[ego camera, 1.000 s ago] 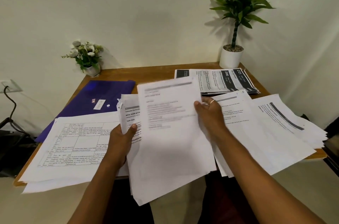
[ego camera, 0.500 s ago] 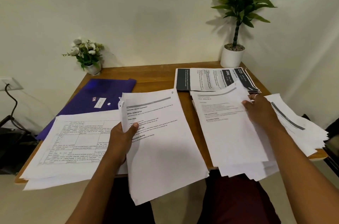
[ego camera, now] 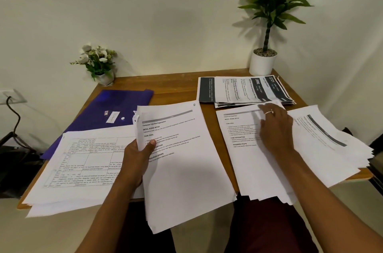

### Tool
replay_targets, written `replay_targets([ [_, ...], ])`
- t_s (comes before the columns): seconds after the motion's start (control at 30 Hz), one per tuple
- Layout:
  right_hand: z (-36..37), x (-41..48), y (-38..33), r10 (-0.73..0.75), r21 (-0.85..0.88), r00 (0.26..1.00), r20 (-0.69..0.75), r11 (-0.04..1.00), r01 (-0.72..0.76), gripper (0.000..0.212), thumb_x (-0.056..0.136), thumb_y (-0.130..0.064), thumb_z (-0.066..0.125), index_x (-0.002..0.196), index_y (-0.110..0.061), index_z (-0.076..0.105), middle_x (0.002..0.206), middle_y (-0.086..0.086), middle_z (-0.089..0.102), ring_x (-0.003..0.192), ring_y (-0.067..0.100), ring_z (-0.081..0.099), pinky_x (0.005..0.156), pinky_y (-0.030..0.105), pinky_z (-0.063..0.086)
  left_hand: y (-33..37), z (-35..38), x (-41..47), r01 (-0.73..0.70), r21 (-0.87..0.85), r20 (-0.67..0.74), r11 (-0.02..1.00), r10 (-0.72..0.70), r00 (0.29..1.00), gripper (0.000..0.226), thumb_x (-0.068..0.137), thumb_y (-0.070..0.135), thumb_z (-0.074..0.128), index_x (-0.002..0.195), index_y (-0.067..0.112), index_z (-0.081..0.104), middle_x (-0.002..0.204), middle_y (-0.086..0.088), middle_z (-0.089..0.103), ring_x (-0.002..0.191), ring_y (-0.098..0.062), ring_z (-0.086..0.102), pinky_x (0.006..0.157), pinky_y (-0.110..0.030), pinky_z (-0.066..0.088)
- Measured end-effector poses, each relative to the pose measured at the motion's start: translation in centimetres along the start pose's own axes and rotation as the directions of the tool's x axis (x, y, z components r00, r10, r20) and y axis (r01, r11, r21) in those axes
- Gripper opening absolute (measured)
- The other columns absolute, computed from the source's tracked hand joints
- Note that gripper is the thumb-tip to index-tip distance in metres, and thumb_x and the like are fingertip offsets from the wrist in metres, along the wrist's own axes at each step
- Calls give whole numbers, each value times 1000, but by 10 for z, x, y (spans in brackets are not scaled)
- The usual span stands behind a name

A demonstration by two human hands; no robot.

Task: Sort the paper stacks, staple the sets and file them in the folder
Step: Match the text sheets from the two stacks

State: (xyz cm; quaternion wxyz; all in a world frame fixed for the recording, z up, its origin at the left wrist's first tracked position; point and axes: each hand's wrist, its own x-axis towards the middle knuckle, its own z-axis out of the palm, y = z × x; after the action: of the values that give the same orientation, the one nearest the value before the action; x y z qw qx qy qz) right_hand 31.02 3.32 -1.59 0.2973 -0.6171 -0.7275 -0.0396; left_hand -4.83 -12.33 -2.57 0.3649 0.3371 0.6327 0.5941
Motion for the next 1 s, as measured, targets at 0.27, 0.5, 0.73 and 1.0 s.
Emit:
replay_targets([
  [0.27,30,-21,-26,-45,-34,957,287,998,57,46,106,-39,43,145,-18,53,157,8,43,148,28,34,122,55,19,0,0,1,-7,11,-5,1000,7,1000,13,97,22,66,109,26,66,99,10,74,84,-6,74,61,-13,55],
  [0.5,-3,-30,-129,24,570,872,490,747,-341,49,85,-43,79,127,-26,61,103,-12,65,90,5,62,74,18,47,-2,-2,3,10,8,6,1000,-10,1000,15,96,24,68,111,26,69,101,8,77,90,-13,75,75,-28,59],
  [0.73,11,-32,-146,164,632,833,528,579,-515,24,80,-28,87,93,-20,68,87,-4,71,80,12,67,65,18,48,0,-1,-1,-2,19,-5,1000,2,1000,21,94,22,72,114,22,68,101,9,76,88,-8,74,66,-17,57],
  [1.0,6,-28,-136,181,677,758,627,355,-644,21,95,-32,71,97,-12,71,91,1,77,90,22,72,83,35,57,6,1,-3,8,-3,-53,1000,-8,999,7,102,33,58,103,30,64,95,12,72,86,-10,69,70,-24,54],
])
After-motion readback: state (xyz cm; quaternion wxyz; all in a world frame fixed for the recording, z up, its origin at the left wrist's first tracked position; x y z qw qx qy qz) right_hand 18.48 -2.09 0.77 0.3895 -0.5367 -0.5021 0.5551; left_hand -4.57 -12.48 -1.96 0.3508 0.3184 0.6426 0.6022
